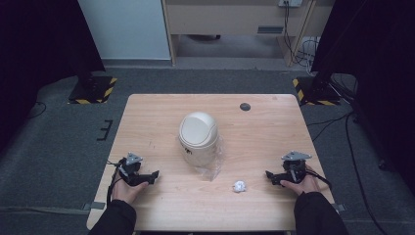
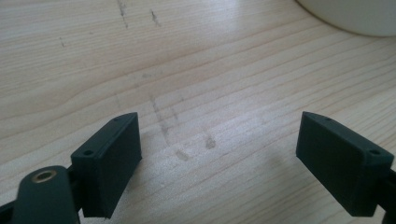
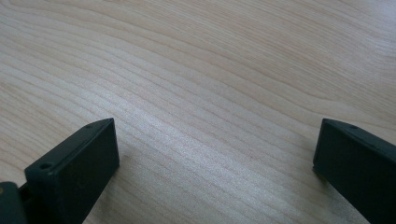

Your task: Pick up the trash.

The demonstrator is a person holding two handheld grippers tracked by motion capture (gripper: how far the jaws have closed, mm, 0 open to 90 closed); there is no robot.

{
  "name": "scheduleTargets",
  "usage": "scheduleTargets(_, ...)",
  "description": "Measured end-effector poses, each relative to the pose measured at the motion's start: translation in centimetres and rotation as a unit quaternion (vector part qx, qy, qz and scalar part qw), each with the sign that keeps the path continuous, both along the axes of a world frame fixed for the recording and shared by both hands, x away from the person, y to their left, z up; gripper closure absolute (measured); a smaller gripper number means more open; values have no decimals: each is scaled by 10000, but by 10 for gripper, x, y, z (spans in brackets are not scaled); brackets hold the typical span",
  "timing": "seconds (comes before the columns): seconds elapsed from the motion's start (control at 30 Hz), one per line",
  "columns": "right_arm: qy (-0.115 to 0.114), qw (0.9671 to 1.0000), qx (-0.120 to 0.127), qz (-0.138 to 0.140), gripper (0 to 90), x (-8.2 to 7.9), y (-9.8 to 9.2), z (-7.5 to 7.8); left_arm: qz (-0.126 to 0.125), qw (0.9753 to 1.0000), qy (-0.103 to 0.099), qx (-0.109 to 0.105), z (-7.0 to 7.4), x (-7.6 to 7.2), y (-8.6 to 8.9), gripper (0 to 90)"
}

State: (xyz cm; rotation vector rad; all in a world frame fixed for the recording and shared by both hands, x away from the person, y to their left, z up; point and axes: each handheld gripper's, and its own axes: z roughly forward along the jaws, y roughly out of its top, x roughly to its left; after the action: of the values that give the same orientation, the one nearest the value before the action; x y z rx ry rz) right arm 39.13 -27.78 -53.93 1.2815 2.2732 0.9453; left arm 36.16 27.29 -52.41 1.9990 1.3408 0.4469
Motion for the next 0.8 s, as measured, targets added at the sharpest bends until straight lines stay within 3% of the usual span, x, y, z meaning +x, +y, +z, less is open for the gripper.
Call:
scheduleTargets(0.07, 2, 10000, 0, -1, 4, 0, 0, 0, -12, 10000, -35, -32, 2, 0, 0, 138)
scheduleTargets(0.17, 4, 10000, 12, 2, 7, 0, 0, 0, 23, 9994, -285, -171, 10, -2, -1, 138)
scheduleTargets(0.37, 1, 10000, 5, 0, 7, 0, 0, 0, 1, 9985, -534, -151, 21, -3, -2, 156)
scheduleTargets(0.5, 2, 10000, 11, -2, 7, 0, 0, 0, 14, 9972, -632, -389, 27, -4, -1, 156)
scheduleTargets(0.53, 3, 10000, 12, -1, 7, 0, 0, 0, -2, 9962, -676, -556, 30, -4, -1, 157)
scheduleTargets(0.67, 3, 10000, 7, -2, 7, 0, 0, 0, -31, 9947, -816, -627, 36, -5, -2, 162)
scheduleTargets(0.77, 0, 10000, 5, -1, 7, 0, 0, 0, 7, 9913, -1071, -765, 46, -6, -3, 162)
scheduleTargets(0.8, 0, 10000, 5, -1, 7, 0, 0, 0, 7, 9913, -1071, -765, 46, -6, -3, 163)
